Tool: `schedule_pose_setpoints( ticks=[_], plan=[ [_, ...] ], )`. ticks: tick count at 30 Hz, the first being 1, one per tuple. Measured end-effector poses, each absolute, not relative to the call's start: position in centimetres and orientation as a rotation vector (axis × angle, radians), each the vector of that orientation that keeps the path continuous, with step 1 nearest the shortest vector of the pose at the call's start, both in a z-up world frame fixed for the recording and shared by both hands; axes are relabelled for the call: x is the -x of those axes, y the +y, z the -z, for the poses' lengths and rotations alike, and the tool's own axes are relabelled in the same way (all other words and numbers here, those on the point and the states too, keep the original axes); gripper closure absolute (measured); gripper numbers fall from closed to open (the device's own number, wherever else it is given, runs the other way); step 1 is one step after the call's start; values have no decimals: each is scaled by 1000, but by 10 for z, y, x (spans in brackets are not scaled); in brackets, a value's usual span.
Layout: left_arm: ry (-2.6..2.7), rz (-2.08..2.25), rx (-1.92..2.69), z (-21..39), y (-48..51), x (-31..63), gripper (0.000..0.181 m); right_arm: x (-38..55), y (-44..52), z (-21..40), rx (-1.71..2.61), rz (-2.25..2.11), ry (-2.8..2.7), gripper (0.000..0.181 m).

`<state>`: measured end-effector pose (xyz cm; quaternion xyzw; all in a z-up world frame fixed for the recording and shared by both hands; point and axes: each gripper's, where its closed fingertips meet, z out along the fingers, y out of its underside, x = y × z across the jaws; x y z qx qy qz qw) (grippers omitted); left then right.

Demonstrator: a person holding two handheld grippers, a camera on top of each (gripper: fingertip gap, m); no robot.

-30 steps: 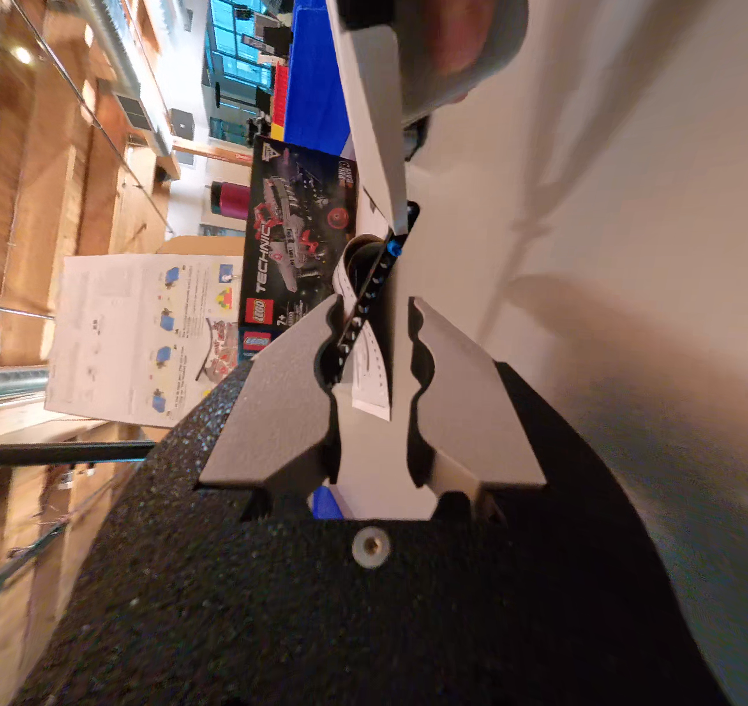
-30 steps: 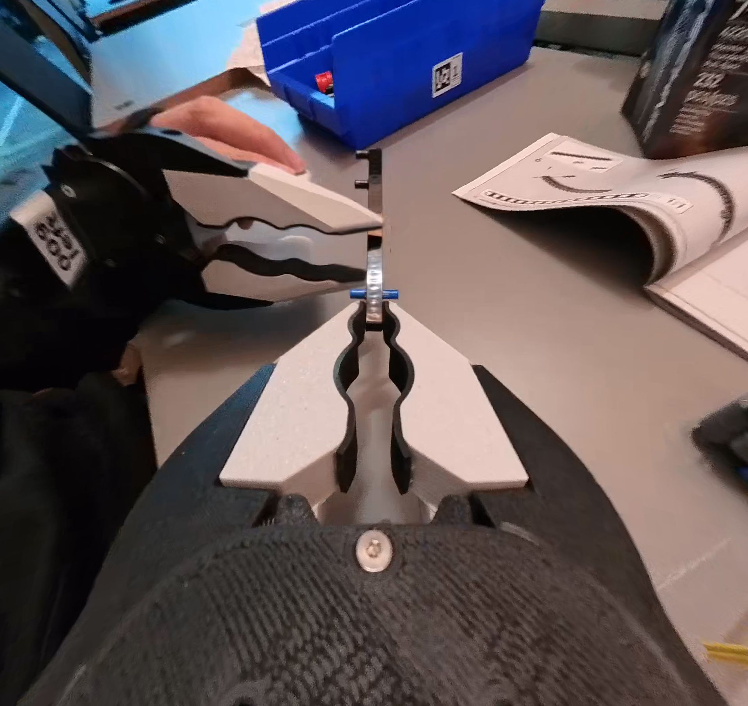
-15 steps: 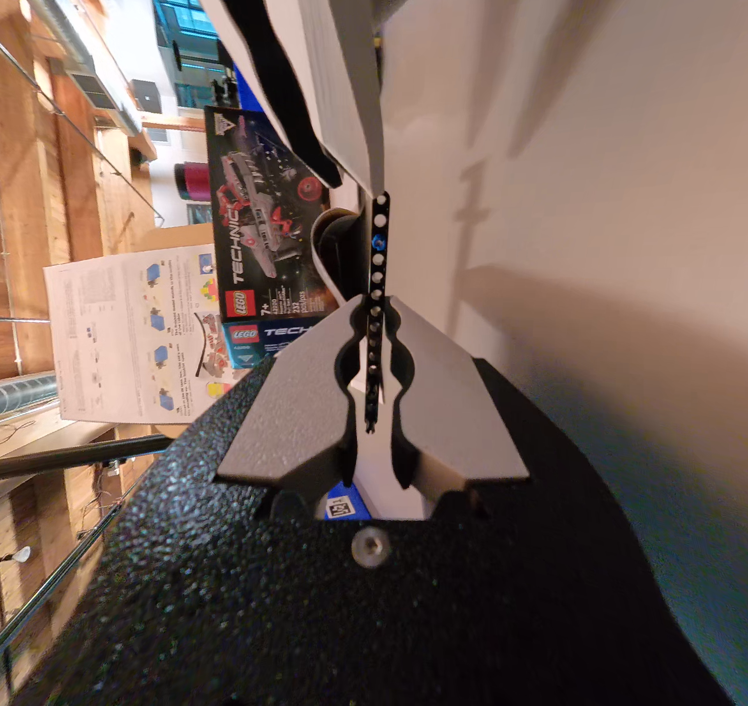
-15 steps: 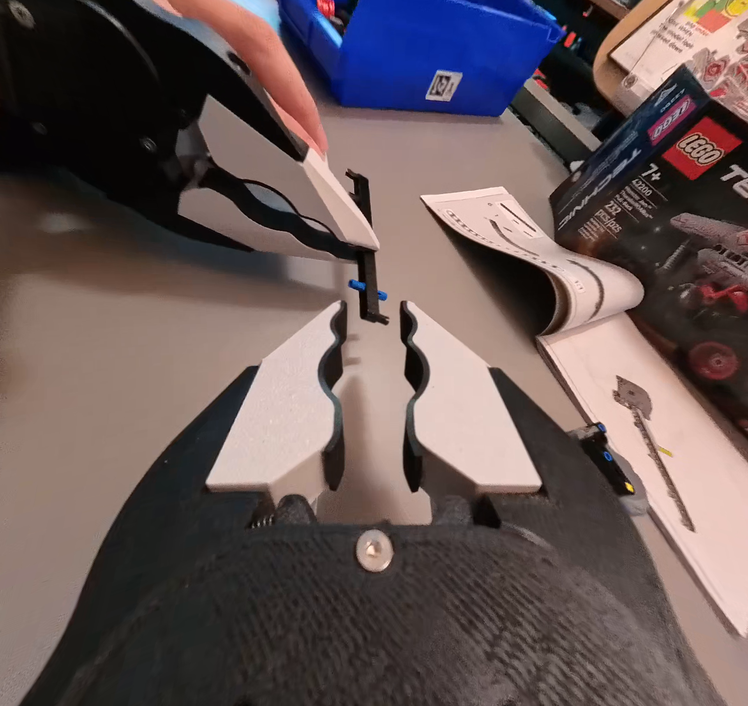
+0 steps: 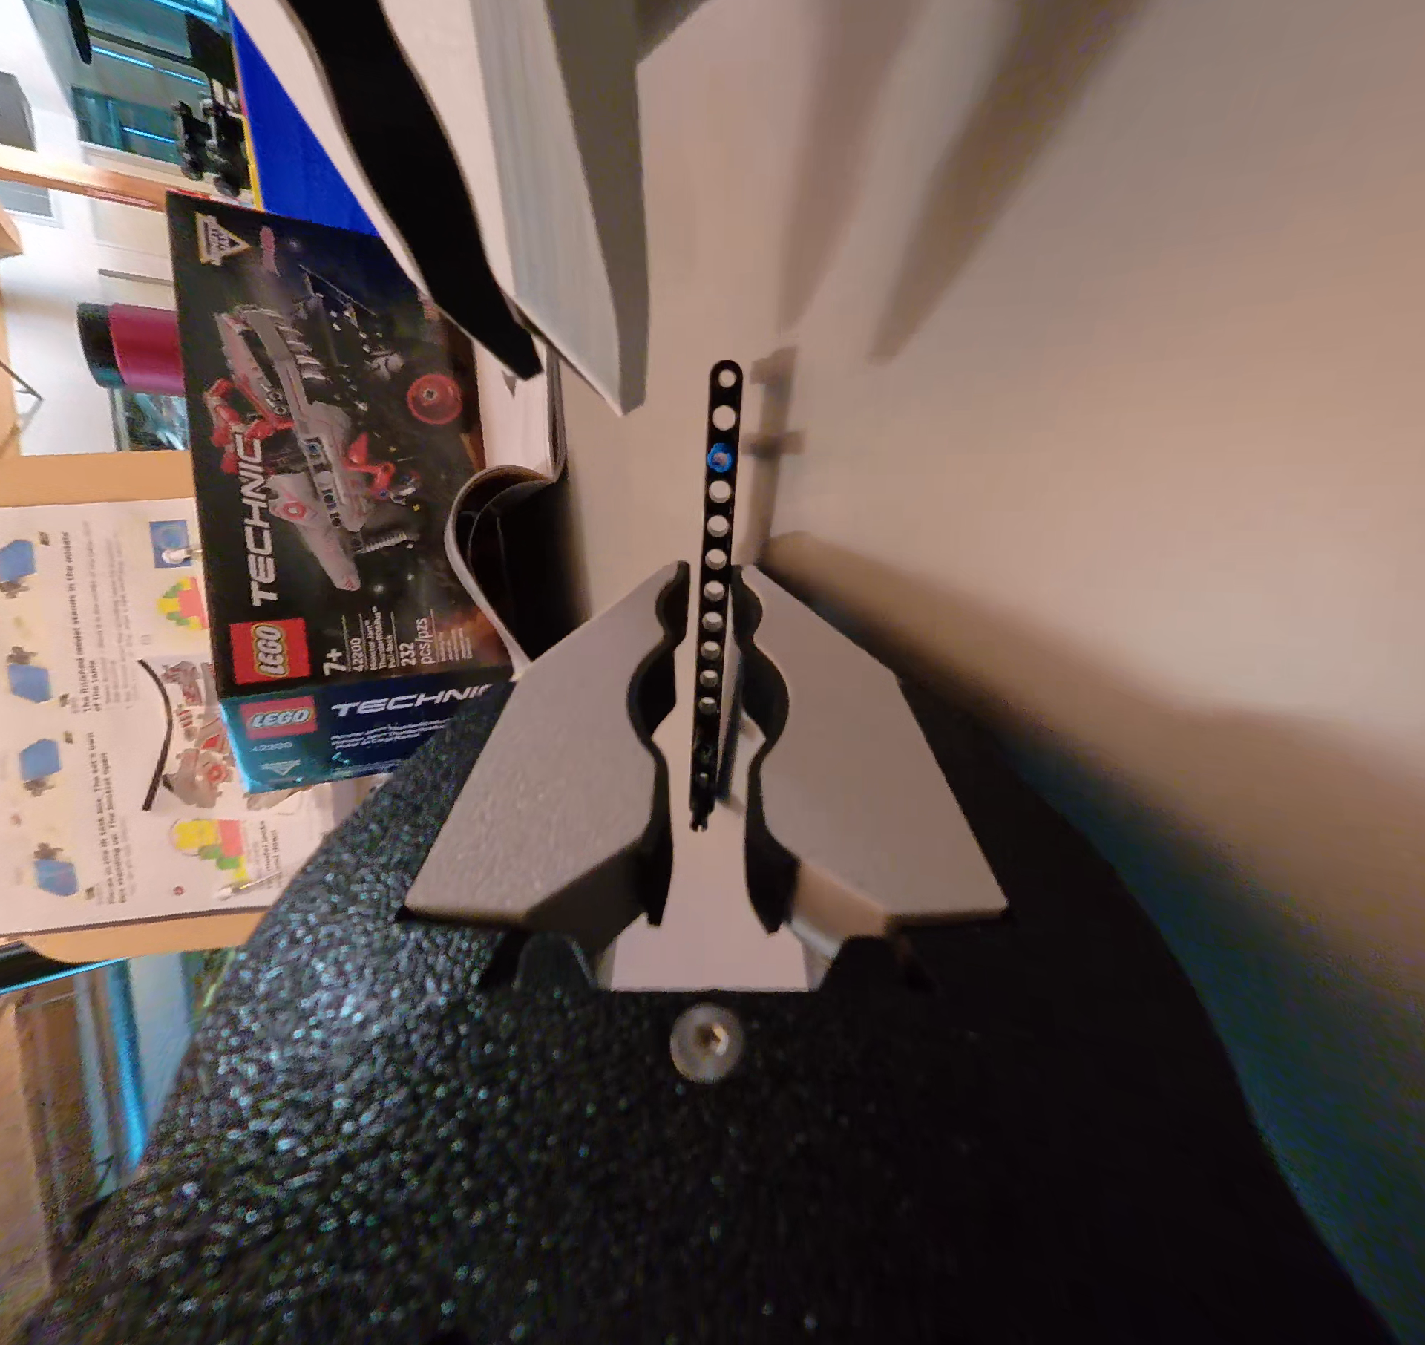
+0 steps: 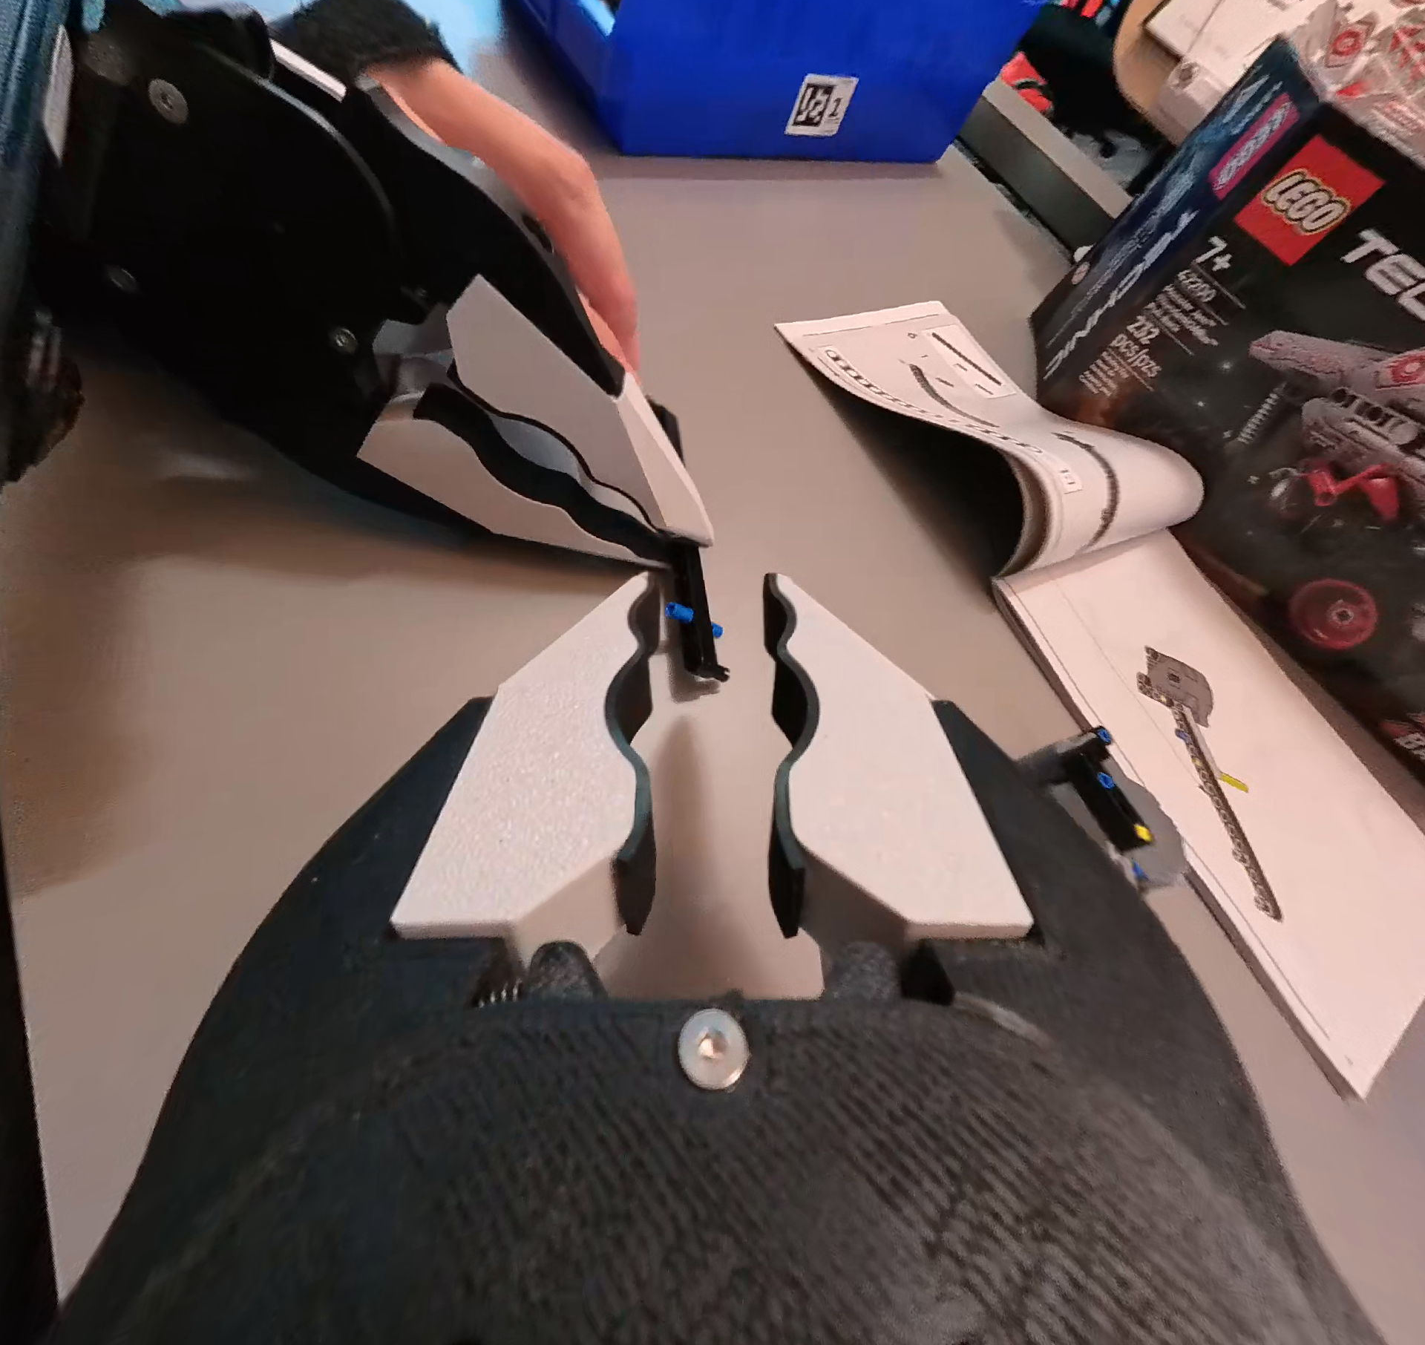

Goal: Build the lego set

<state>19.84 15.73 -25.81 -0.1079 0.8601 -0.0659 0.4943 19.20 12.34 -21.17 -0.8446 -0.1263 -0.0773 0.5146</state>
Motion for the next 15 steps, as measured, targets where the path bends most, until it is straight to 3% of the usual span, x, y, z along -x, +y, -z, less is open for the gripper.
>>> schedule_pose_setpoints(
  ticks=[8,15],
  plan=[
    [2113,314,327,258,150,-201,174,-207,105,176,1918,167,-233,159],
    [2120,616,441,245,139,-191,151,-259,65,126,1709,243,-42,162]
  ],
)
